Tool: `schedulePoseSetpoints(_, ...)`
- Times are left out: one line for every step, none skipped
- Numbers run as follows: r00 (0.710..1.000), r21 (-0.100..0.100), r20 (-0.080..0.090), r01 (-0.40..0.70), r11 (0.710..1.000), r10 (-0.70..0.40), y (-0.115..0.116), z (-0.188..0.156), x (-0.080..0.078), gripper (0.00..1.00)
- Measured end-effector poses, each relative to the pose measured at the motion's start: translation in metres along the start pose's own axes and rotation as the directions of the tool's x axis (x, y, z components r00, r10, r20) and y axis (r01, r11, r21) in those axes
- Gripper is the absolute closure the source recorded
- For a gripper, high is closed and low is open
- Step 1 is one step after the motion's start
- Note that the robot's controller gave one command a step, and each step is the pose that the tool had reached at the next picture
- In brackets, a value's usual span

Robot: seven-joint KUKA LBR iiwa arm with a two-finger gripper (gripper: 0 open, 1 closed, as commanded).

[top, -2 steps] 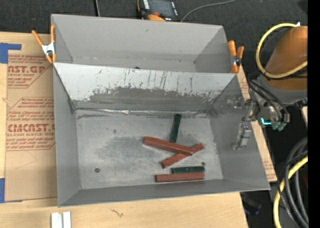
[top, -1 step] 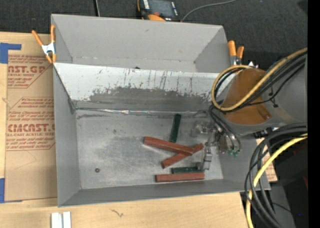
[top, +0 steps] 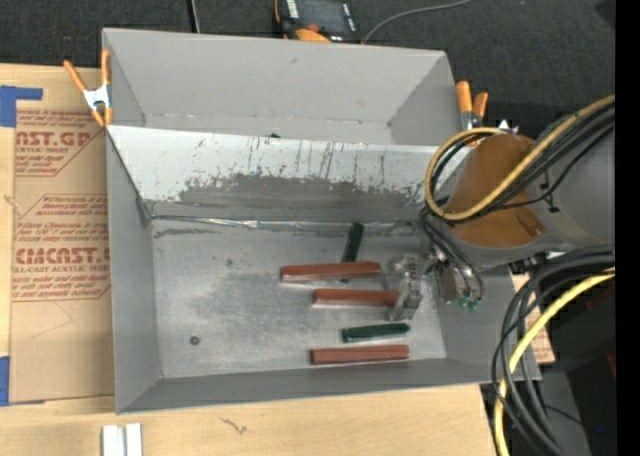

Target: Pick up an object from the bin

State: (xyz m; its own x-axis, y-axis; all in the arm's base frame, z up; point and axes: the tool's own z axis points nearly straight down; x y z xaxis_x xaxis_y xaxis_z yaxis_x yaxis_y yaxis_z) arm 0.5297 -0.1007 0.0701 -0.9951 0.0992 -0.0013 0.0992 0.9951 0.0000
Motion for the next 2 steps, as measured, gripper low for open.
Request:
schedulePoseSetpoints(0.999, 0.0, 0.009, -0.043, 0.999, 0.043, -0.015, -0.121, -0.036, 1.0)
schedulePoseSetpoints(0.95, 0.004, 0.007, 0.311, 0.95, -0.311, -0.032, -0.199, -0.053, 1.0)
